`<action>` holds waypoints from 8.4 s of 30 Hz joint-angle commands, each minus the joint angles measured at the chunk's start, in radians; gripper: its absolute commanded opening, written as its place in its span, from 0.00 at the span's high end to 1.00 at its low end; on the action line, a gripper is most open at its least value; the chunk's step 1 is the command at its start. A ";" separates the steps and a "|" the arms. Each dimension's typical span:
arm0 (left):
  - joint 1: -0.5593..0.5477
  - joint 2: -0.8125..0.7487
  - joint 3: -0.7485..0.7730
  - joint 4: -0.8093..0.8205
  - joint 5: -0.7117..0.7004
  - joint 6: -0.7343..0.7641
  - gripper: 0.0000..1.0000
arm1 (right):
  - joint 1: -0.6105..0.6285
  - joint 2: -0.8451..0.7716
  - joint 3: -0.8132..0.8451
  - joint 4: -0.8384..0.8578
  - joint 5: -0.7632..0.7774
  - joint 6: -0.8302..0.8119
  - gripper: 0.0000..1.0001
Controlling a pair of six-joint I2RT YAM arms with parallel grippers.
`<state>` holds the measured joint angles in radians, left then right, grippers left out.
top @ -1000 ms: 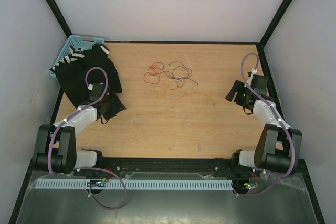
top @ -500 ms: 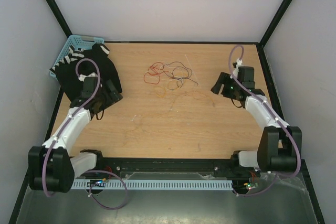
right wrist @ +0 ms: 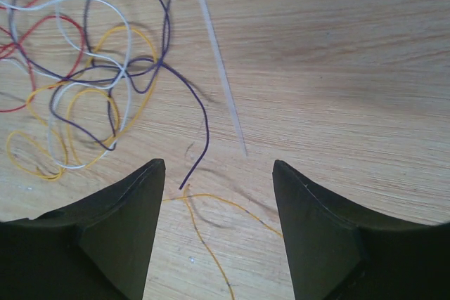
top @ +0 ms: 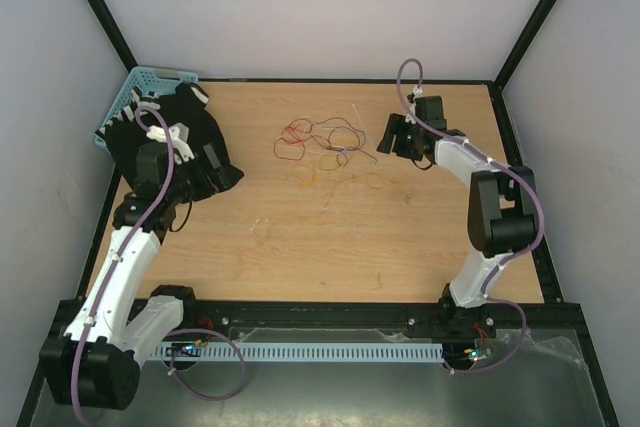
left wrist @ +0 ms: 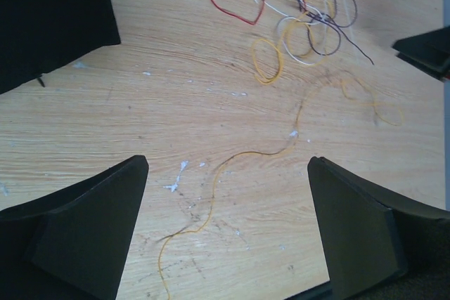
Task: Zip-tie the wires
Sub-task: Place the cable at the center of the board, then untie the cable at the center of the board, then place the cable at the center of the board.
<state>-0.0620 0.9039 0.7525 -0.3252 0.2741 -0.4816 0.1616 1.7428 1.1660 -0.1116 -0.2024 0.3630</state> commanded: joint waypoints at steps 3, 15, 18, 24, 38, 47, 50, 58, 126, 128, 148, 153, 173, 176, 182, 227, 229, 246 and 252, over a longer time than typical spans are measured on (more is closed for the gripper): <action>0.005 -0.023 0.012 -0.024 0.081 0.034 0.01 | 0.029 0.089 0.068 -0.059 -0.002 -0.010 0.33; 0.004 0.013 0.018 -0.024 0.099 0.061 0.09 | 0.068 0.187 0.103 -0.070 0.012 0.001 0.43; 0.006 0.014 0.023 -0.025 0.102 0.065 0.14 | 0.073 0.201 0.115 -0.072 0.013 0.001 0.49; 0.009 0.024 0.035 -0.027 0.105 0.072 0.22 | 0.078 0.174 0.148 -0.093 0.027 -0.015 0.82; 0.031 0.089 0.188 0.045 0.194 0.031 0.12 | 0.104 -0.120 0.410 -0.158 -0.014 -0.045 1.00; -0.050 0.210 0.392 0.248 0.282 0.014 0.01 | 0.106 -0.114 0.817 -0.156 -0.157 -0.022 1.00; -0.097 0.252 0.447 0.322 0.267 0.028 0.01 | 0.106 -0.108 0.838 -0.156 -0.239 -0.009 1.00; -0.297 0.426 0.605 0.515 0.263 0.267 0.04 | 0.113 -0.164 0.741 -0.157 -0.357 -0.024 1.00; -0.352 0.649 0.840 0.780 0.122 0.341 1.00 | 0.402 0.063 0.275 0.329 -0.224 -0.182 0.05; -0.349 0.634 0.841 0.769 0.116 0.339 1.00 | 0.406 0.119 0.312 0.301 -0.197 -0.188 0.11; 0.002 0.265 0.810 0.663 0.097 0.121 1.00 | 0.315 0.392 0.420 0.411 -0.203 0.088 0.51; 0.084 0.192 0.796 0.619 0.075 0.107 1.00 | 0.278 0.400 0.541 0.359 -0.173 0.067 0.74; 0.111 0.033 0.681 0.441 -0.063 0.273 1.00 | 0.119 0.210 0.902 0.062 -0.163 -0.082 0.74; 0.111 0.031 0.684 0.437 -0.062 0.261 1.00 | 0.121 0.179 0.807 0.061 -0.206 -0.086 0.60; 0.111 0.020 0.690 0.428 -0.064 0.249 1.00 | 0.195 0.089 0.428 0.238 -0.221 -0.104 0.38; 0.111 0.039 0.884 0.145 -0.243 0.423 1.00 | 0.435 0.112 0.513 0.043 0.024 -0.386 1.00; 0.111 0.035 0.862 0.143 -0.234 0.408 1.00 | 0.429 0.090 0.587 0.011 0.036 -0.382 1.00; 0.111 -0.032 0.547 0.115 -0.202 0.231 1.00 | 0.315 -0.121 0.727 -0.155 0.312 -0.402 1.00; 0.082 -0.100 0.380 0.098 -0.144 0.131 1.00 | 0.283 -0.272 0.567 -0.266 0.671 -0.537 1.00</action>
<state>0.0414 0.8547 1.2022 -0.2241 0.0872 -0.2676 0.4637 1.5803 1.7962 -0.2852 0.1753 -0.0731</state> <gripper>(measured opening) 0.004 0.030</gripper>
